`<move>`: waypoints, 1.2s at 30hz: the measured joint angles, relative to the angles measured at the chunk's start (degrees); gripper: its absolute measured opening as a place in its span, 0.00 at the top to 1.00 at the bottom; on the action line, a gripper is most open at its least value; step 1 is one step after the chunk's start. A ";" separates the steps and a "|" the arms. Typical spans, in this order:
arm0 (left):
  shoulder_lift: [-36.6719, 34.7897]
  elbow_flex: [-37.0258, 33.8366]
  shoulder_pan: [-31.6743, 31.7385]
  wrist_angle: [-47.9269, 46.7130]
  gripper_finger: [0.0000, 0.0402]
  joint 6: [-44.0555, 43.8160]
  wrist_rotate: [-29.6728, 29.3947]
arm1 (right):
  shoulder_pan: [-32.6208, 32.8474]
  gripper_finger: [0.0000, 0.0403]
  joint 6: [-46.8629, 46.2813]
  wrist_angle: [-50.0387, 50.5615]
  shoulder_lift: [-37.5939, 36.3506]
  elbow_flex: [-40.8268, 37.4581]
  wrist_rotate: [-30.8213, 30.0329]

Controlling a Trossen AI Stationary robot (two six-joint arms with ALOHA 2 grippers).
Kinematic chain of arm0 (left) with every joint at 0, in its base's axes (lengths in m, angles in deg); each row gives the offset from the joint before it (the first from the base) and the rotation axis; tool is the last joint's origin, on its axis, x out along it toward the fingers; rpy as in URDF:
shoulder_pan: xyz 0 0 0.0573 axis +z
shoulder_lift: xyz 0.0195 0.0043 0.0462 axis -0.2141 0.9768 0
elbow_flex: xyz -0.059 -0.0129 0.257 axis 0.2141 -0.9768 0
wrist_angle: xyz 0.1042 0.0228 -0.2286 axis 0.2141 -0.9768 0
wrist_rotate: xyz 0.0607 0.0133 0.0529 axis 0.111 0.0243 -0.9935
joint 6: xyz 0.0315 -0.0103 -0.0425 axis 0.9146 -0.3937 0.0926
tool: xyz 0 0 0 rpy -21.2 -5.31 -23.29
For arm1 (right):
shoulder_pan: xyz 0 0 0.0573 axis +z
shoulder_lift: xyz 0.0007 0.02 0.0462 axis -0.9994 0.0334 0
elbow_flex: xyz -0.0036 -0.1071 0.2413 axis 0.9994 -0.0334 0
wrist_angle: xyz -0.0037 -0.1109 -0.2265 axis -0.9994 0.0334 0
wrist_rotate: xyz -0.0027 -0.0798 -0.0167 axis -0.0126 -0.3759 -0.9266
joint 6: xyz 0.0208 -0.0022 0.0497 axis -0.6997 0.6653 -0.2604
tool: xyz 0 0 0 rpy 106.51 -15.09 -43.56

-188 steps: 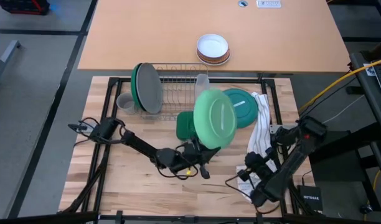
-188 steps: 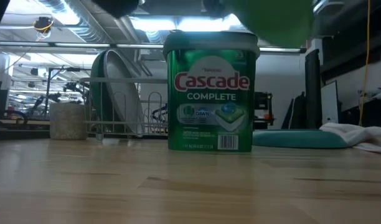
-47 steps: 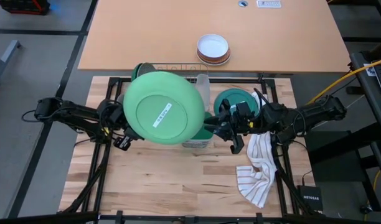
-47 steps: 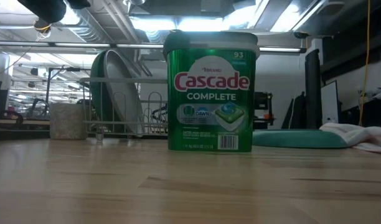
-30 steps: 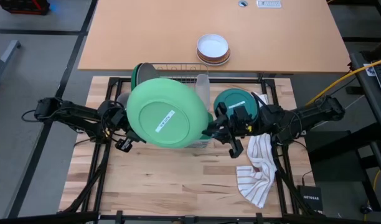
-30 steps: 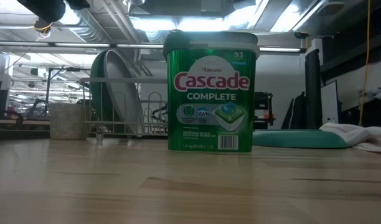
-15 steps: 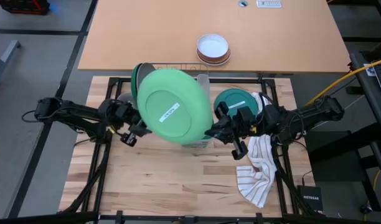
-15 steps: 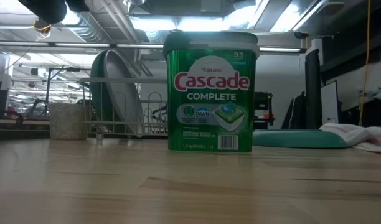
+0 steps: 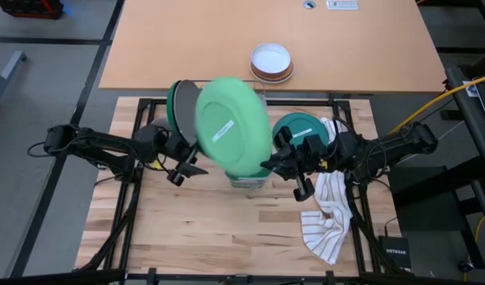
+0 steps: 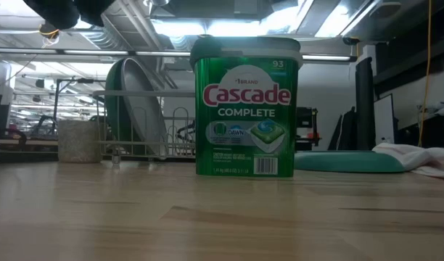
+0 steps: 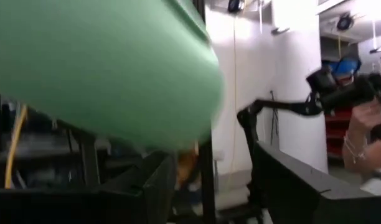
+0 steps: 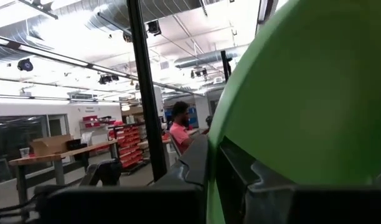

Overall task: Sort dishes
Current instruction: Put the light green plate into the dish rack

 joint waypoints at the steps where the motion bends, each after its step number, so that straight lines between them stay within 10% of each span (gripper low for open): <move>1: 0.00 0.00 -0.01 -1.81 0.50 -0.01 0.22 | -0.02 0.95 0.28 -0.16 0.00 0.00 -0.15; 15: 0.00 -0.01 -3.68 -20.72 0.50 -4.60 0.26 | -4.55 0.98 0.83 -1.09 0.40 0.00 -6.47; 25: -2.17 -0.07 -9.36 -22.81 0.50 -5.01 0.23 | -15.98 0.98 -12.04 -0.61 7.80 0.04 0.87; 36: -21.80 -0.07 -10.73 -44.46 0.64 2.00 -9.25 | -26.93 0.98 -26.55 -3.66 17.19 0.02 7.76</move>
